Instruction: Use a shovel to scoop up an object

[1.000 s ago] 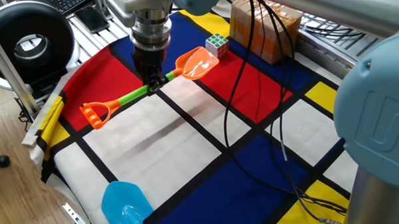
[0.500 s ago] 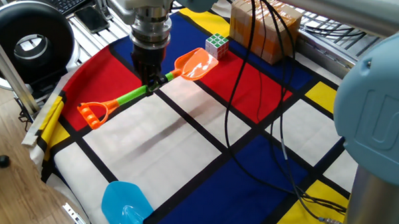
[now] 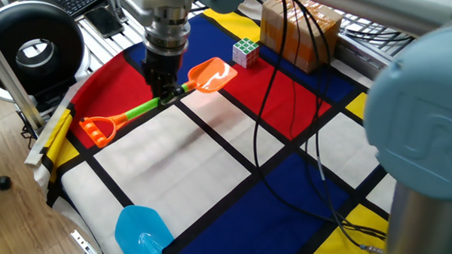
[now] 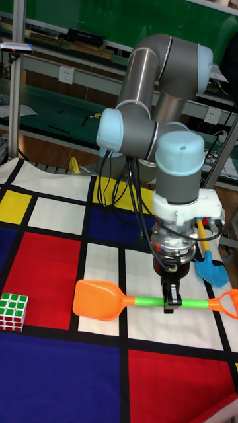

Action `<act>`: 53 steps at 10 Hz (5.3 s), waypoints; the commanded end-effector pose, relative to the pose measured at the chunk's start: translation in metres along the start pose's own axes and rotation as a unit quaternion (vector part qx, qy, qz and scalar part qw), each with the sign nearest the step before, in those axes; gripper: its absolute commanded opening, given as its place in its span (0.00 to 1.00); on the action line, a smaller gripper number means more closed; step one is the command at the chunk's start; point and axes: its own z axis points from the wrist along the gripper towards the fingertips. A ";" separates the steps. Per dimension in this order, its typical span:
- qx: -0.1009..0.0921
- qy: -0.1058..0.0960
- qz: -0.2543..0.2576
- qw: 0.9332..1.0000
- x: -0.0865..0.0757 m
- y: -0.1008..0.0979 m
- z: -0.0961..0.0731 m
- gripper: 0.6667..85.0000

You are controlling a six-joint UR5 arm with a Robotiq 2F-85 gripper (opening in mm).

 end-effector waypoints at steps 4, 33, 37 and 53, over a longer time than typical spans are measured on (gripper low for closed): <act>0.012 0.015 0.043 0.999 0.017 -0.014 0.006 0.00; 0.014 -0.024 -0.034 0.999 0.083 -0.023 0.020 0.00; 0.020 -0.021 -0.029 0.999 0.099 -0.020 0.023 0.00; 0.024 0.024 -0.013 0.999 0.122 -0.023 0.022 0.00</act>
